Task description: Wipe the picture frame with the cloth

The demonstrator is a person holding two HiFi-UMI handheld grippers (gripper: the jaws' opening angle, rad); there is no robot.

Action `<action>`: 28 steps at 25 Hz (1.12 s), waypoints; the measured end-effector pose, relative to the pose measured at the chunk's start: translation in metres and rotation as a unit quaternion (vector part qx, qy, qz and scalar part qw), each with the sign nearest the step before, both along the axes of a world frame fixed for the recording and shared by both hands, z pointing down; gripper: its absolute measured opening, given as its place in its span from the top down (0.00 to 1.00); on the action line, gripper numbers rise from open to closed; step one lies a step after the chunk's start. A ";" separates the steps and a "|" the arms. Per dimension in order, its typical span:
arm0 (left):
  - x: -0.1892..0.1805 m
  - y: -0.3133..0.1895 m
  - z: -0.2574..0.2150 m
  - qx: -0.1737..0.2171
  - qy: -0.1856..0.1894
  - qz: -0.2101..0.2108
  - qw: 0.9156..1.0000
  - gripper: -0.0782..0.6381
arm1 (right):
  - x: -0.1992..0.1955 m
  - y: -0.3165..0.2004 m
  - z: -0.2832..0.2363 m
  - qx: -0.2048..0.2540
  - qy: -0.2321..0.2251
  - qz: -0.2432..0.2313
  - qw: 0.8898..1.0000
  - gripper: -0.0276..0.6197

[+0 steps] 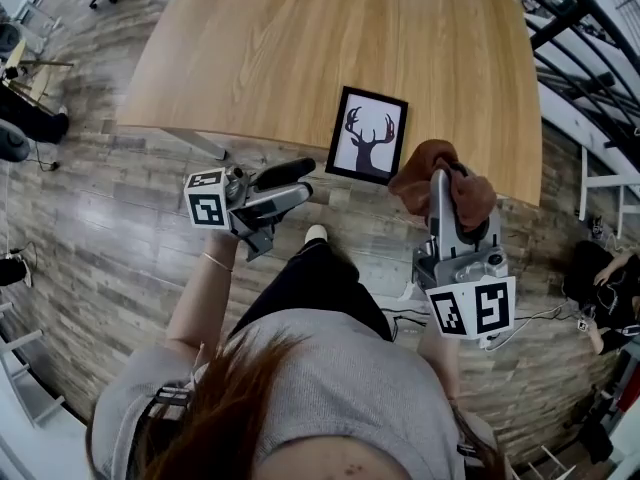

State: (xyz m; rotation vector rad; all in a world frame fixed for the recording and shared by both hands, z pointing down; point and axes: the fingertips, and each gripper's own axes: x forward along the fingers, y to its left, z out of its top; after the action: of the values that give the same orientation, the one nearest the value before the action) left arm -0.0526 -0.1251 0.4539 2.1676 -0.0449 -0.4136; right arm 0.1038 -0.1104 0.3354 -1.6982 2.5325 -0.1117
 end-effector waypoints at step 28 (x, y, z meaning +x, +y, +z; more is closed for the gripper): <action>0.089 0.233 -0.129 0.236 -0.203 -0.221 0.924 0.88 | -0.005 0.253 -0.058 0.042 -0.008 -0.040 0.998 0.84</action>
State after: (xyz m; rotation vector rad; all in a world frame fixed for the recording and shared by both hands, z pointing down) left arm 0.0361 0.1082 0.3244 2.6921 -0.7457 -0.2276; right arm 0.0985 0.1431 0.2772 -1.5607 2.5556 -0.0234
